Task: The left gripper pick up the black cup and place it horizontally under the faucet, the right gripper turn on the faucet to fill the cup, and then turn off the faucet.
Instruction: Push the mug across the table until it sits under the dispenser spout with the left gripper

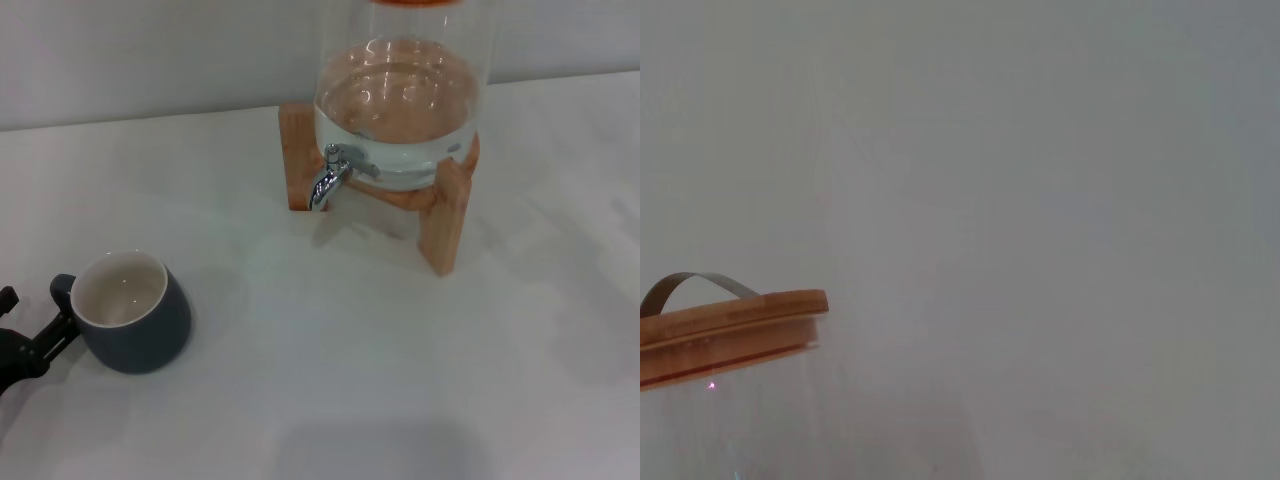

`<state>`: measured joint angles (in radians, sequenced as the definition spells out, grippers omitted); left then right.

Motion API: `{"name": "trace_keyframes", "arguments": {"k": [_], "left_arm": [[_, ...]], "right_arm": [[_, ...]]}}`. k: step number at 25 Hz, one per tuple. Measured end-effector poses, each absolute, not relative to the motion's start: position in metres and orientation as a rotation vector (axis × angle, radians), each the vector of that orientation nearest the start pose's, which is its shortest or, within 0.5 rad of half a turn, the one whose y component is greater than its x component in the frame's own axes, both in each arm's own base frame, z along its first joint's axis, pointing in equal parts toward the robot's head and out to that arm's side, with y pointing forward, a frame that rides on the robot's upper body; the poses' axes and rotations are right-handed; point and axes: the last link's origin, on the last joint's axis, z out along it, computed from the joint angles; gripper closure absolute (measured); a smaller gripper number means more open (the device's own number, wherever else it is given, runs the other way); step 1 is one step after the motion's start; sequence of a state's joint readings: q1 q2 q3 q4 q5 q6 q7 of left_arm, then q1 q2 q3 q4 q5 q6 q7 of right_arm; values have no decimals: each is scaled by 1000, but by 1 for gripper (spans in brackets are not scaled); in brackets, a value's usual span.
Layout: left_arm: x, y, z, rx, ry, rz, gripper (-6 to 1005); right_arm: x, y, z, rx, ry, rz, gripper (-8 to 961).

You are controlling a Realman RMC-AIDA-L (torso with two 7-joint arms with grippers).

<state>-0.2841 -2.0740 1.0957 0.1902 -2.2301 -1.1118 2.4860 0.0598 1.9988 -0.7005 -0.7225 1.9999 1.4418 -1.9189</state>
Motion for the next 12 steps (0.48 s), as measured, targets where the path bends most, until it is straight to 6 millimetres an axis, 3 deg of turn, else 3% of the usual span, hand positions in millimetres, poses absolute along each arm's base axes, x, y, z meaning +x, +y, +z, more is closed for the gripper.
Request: {"name": "trace_keyframes", "arguments": {"k": [12], "left_arm": [[-370, 276, -29, -1952, -774, -643, 136]], "right_arm": [[365, 249, 139, -1754, 637, 998, 261]]}}
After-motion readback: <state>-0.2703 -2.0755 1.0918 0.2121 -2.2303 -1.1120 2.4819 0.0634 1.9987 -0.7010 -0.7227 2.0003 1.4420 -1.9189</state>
